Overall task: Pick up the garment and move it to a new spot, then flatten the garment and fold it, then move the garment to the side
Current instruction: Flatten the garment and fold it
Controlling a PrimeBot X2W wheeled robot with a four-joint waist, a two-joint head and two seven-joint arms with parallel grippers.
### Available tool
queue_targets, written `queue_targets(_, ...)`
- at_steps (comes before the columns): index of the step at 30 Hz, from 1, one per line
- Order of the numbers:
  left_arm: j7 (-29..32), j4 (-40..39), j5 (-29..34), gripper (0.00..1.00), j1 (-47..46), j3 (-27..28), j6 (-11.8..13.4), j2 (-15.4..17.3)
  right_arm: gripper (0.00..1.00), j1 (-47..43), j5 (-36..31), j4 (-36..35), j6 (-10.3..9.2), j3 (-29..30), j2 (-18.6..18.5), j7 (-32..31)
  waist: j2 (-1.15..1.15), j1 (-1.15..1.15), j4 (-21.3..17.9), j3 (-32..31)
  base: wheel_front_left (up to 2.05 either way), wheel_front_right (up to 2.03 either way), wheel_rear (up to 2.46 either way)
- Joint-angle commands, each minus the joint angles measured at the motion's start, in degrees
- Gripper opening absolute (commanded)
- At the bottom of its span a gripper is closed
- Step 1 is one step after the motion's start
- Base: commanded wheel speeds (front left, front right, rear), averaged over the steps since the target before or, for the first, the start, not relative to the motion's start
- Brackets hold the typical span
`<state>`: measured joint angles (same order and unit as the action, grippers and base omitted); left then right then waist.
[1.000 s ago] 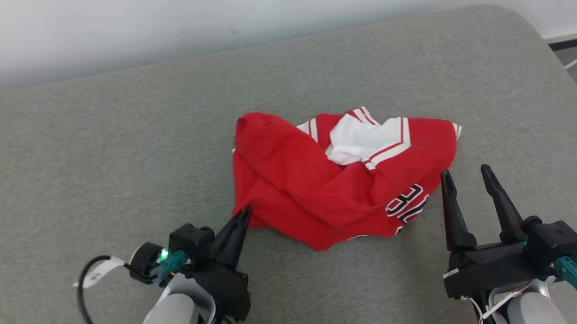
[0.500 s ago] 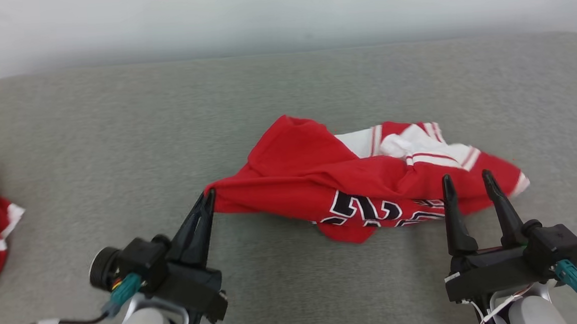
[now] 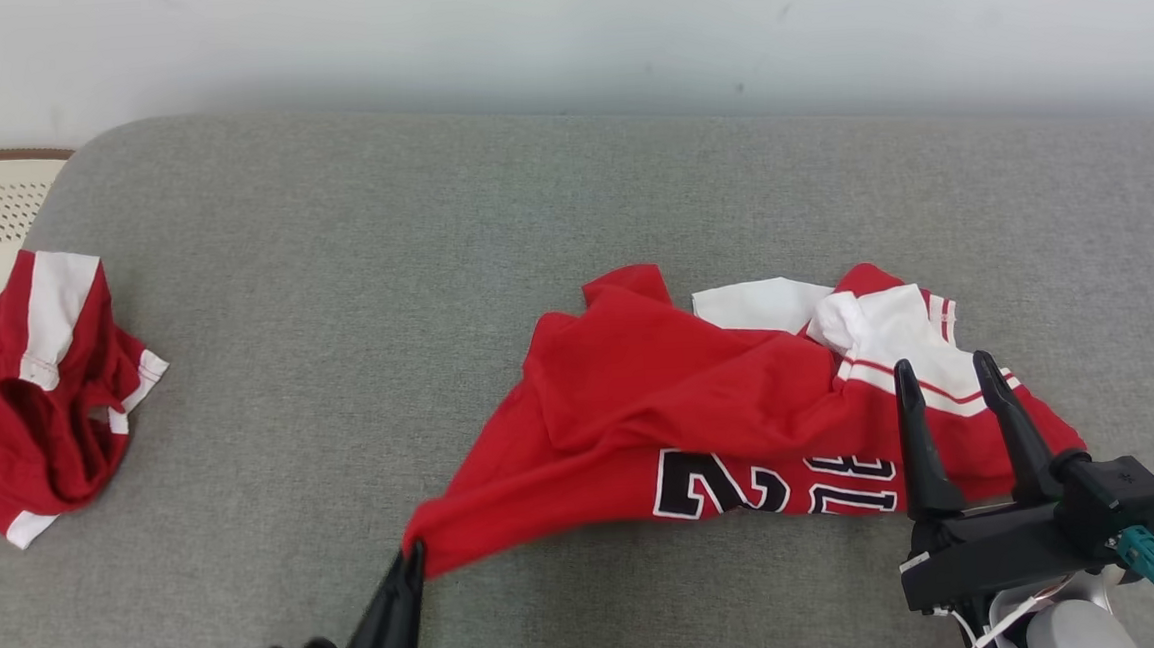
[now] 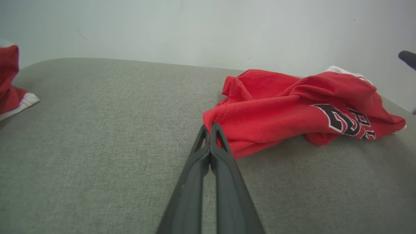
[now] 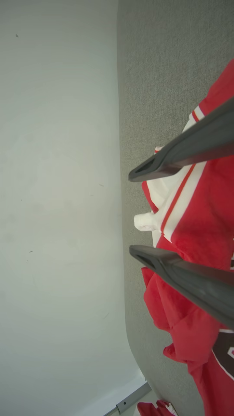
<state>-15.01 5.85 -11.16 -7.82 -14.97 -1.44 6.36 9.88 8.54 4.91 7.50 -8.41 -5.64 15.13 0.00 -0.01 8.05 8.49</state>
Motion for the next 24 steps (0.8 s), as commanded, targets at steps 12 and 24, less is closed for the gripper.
queue_targets(12, -0.24, 4.52, -1.70, 1.00, 3.61, -1.03, -0.72, -2.07, 1.00, -0.50, 0.46, 1.31, -0.02, -0.53, -1.19, 0.02, 0.00, 0.01, 1.12, -1.29, 0.00, 0.00, 0.00)
queue_targets(24, -0.24, -4.78, 0.73, 1.00, 3.67, 4.42, 1.03, -3.19, 1.00, 1.66, 0.51, 7.09, -0.02, -1.98, -2.44, 0.03, 0.00, 0.01, 0.62, -3.13, 0.00, 0.00, 0.00)
